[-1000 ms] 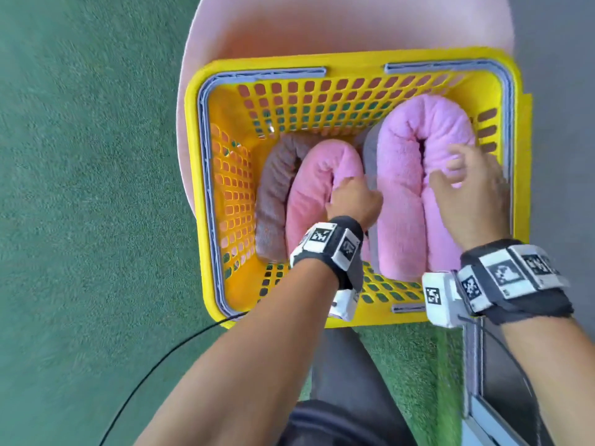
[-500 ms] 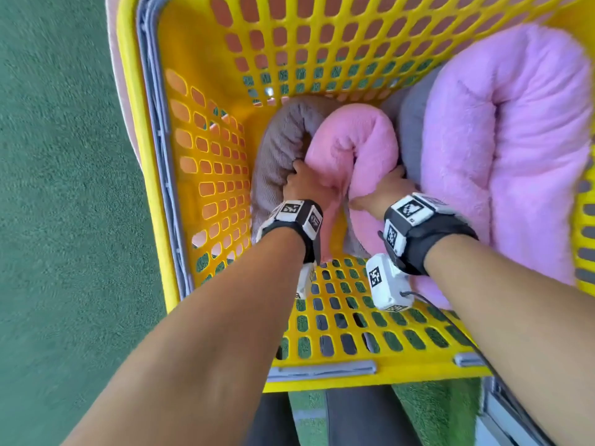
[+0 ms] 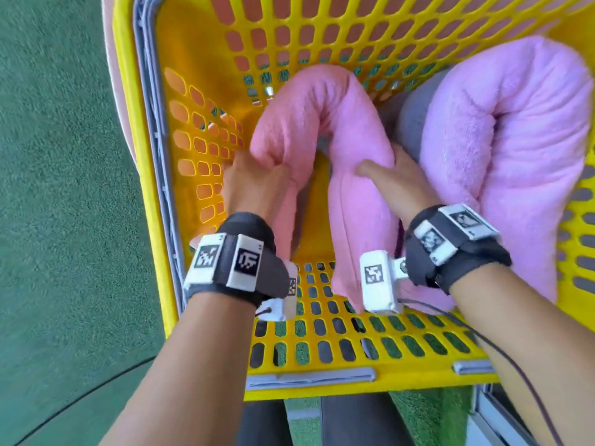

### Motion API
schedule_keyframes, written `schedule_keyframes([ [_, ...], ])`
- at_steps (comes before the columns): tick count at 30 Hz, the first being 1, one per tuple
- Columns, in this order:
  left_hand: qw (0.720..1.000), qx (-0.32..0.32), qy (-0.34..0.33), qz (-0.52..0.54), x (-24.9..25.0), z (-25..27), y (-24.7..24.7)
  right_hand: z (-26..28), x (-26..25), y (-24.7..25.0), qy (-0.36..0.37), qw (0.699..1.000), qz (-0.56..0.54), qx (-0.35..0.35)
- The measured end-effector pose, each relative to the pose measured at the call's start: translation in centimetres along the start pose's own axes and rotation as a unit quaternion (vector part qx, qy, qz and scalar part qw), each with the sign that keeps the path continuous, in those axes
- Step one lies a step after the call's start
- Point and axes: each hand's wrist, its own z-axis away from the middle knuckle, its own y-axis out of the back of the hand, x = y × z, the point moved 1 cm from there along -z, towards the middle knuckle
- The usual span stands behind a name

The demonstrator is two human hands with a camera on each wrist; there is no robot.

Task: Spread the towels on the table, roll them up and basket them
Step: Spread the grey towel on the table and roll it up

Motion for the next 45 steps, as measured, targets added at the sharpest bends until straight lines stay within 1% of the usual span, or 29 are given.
schedule_keyframes([
  [1,1.0,-0.004,0.013,0.003,0.0,-0.3,-0.6,-0.4,0.1,-0.7,0.008,1.0,0.007,0.005],
  [4,0.994,-0.068,0.085,0.005,-1.1,-0.9,-2.9,-1.0,0.9,-2.9,-0.004,0.995,0.094,0.012],
  [5,0.992,-0.079,0.095,0.009,-1.5,-1.0,-3.5,-1.0,1.3,-3.5,-0.014,0.995,0.102,0.013],
  [8,0.994,-0.069,0.086,0.027,-2.3,-1.9,-3.9,-1.0,2.3,-4.3,-0.049,0.992,0.112,0.014],
  [11,0.993,-0.068,0.088,0.038,-2.5,-2.4,-3.6,-1.5,2.8,-4.1,-0.104,0.991,0.081,-0.014],
  [14,0.989,-0.076,0.112,0.06,-2.5,-1.8,-3.9,-2.3,2.3,-4.3,-0.097,0.995,-0.013,-0.025],
  [17,0.986,-0.073,0.132,0.071,-2.6,-1.3,-4.5,-2.2,2.3,-5.5,-0.092,0.99,-0.097,-0.04],
  [21,0.987,-0.057,0.13,0.078,-2.9,-1.5,-4.3,-2.0,2.3,-5.9,-0.072,0.991,-0.111,-0.027],
  [26,0.982,-0.04,0.148,0.111,-4.2,-1.2,-4.4,-2.2,1.5,-6.1,-0.036,0.997,-0.047,-0.054],
  [28,0.985,-0.021,0.142,0.099,-4.2,-1.2,-4.1,-2.2,1.6,-6.2,-0.035,0.998,-0.035,-0.034],
  [30,0.989,-0.003,0.126,0.084,-4.0,-1.7,-3.7,-2.2,1.7,-6.1,-0.041,0.999,-0.024,-0.007],
  [33,0.992,0.0,0.104,0.075,-3.4,-2.4,-3.7,-1.9,2.2,-6.0,-0.062,0.998,-0.022,0.003],
  [36,0.992,-0.009,0.11,0.058,-3.0,-2.3,-3.6,-1.6,2.6,-6.2,-0.084,0.996,-0.017,0.014],
  [39,0.99,-0.037,0.12,0.065,-2.3,-1.4,-3.0,-1.0,2.0,-6.0,-0.096,0.995,-0.025,-0.012],
  [40,0.988,-0.051,0.129,0.073,-2.0,-0.8,-2.8,-0.4,1.5,-5.6,-0.094,0.995,-0.033,-0.025],
  [42,0.985,-0.057,0.135,0.087,-1.1,1.0,-2.2,0.9,-0.1,-4.1,-0.053,0.998,-0.014,-0.038],
  [43,0.988,-0.042,0.119,0.088,-0.4,2.3,-1.9,1.6,-1.0,-2.8,-0.018,0.999,0.019,-0.035],
  [45,0.996,-0.007,0.061,0.057,1.8,5.5,-1.3,3.5,-2.3,0.8,0.049,0.997,0.058,-0.016],
])
